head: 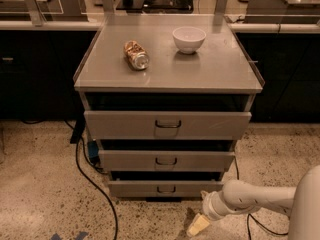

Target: Open bottom drawer

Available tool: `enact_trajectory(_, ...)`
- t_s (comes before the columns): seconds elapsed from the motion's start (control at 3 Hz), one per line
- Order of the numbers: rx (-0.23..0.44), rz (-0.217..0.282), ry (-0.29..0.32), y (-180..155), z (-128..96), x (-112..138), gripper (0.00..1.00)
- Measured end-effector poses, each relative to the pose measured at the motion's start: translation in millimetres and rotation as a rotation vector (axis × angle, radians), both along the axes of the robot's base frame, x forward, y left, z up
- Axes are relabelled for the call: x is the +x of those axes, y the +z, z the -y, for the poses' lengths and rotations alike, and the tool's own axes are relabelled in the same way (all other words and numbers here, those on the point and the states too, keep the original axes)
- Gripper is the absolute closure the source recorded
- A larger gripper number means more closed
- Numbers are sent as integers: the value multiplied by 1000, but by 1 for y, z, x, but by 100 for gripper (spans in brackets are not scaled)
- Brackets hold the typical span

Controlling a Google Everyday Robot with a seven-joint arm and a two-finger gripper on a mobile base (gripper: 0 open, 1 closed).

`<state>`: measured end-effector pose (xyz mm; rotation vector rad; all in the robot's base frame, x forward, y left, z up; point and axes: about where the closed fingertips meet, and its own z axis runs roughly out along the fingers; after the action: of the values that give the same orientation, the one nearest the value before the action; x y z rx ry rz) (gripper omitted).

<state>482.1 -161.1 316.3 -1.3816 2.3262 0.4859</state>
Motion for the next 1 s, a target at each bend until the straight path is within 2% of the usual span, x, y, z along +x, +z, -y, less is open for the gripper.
enact_trajectory(0.33, 31, 7, 17, -18, 4, 19, 0)
enact_trajectory(0.67, 171, -37, 92, -62, -17, 11, 0)
enact_trajectory(1.0, 209, -56, 154, -88, -20, 0, 0)
